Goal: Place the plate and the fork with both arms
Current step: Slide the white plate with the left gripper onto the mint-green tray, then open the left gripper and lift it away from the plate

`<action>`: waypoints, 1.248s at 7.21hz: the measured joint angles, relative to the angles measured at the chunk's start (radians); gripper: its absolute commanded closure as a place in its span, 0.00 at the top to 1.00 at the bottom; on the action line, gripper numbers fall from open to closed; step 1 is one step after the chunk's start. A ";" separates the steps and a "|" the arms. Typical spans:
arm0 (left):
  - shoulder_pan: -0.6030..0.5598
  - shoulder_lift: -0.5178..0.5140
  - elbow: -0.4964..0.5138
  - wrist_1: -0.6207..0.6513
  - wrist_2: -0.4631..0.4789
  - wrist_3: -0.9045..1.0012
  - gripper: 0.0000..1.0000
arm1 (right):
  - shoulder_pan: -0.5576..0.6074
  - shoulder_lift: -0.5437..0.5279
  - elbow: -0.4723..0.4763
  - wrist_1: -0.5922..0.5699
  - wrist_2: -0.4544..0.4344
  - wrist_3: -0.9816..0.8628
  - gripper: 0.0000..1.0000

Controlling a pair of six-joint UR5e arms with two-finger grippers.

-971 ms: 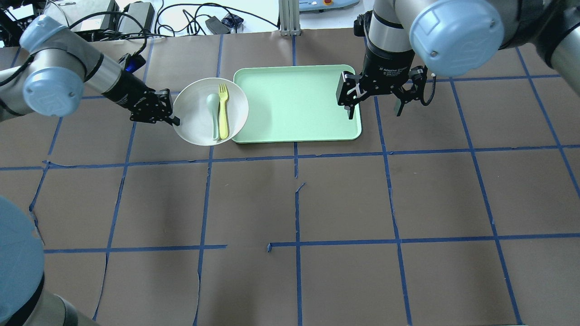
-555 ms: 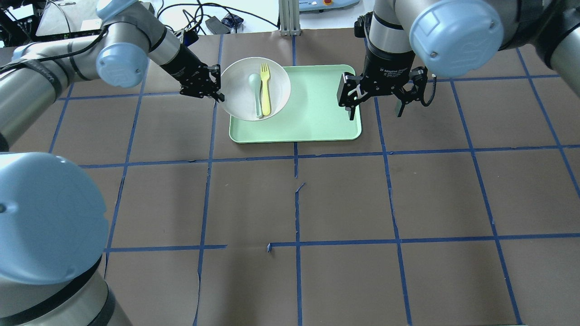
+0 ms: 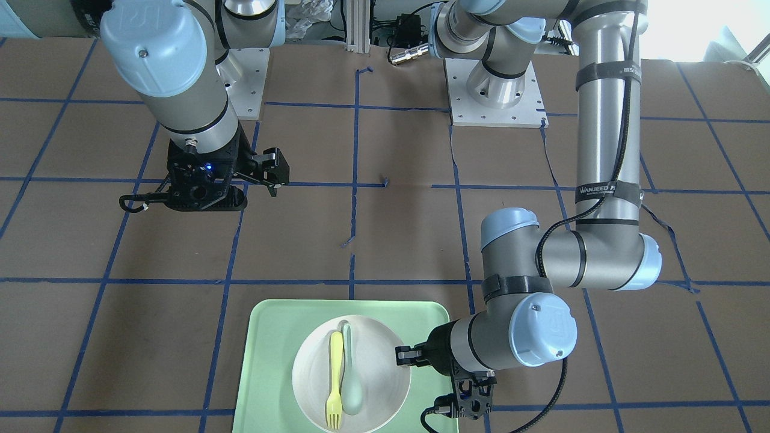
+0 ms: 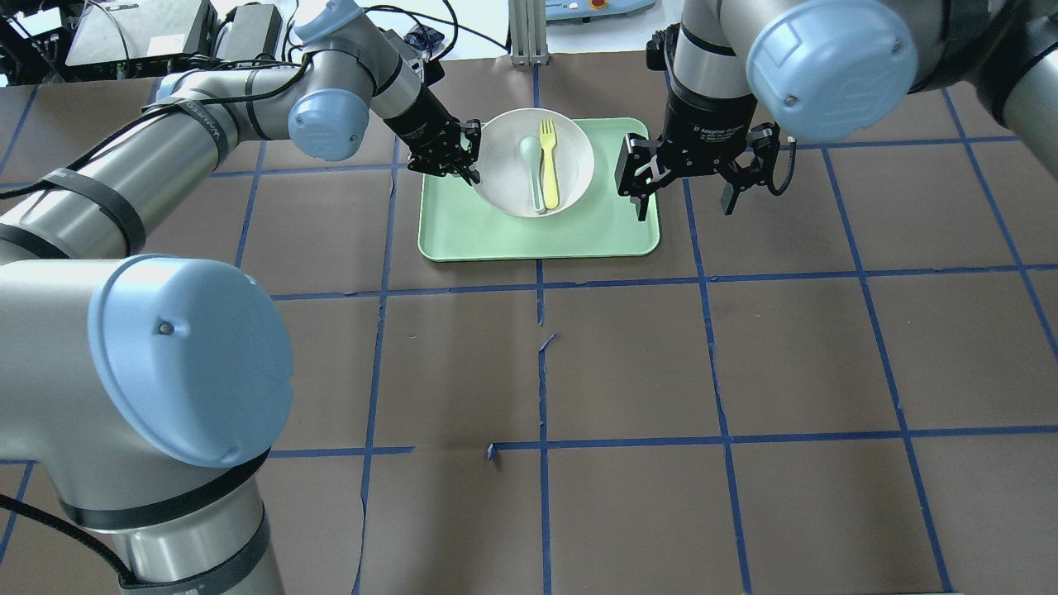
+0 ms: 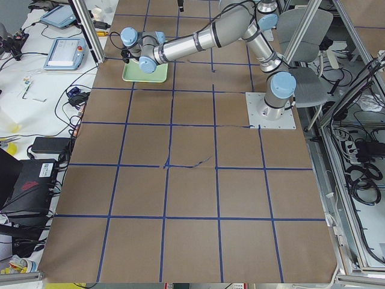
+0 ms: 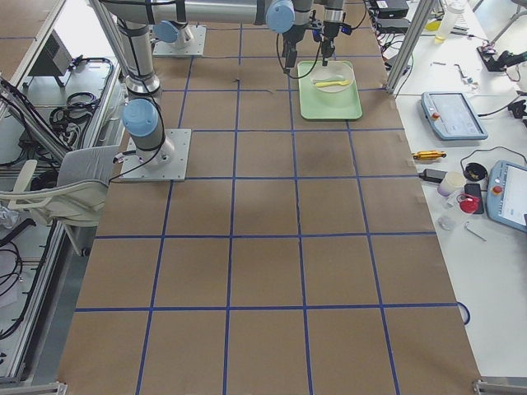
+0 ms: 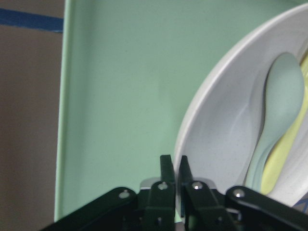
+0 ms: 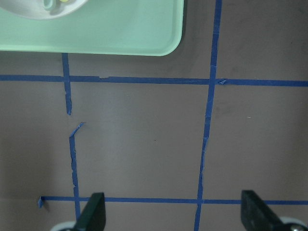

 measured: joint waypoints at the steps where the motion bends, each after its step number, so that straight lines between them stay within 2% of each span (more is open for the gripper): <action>1: -0.005 -0.021 0.002 0.028 0.000 0.023 0.00 | 0.000 0.000 0.000 0.000 0.002 0.000 1.00; 3: -0.011 -0.041 0.001 0.040 0.001 0.098 0.00 | 0.000 0.000 0.000 -0.003 0.006 0.000 1.00; 4: -0.012 -0.041 0.001 0.038 0.002 0.113 0.80 | 0.000 0.000 -0.001 -0.004 0.008 0.000 1.00; 5: -0.013 -0.038 0.000 0.038 0.008 0.118 0.99 | 0.000 0.000 -0.002 -0.004 0.009 0.000 1.00; 7: -0.012 -0.015 -0.002 0.036 0.017 0.110 1.00 | 0.000 0.004 -0.005 -0.020 0.009 -0.009 1.00; 9: -0.010 0.039 -0.009 -0.011 0.051 0.111 1.00 | 0.000 0.032 -0.014 -0.125 0.011 -0.004 1.00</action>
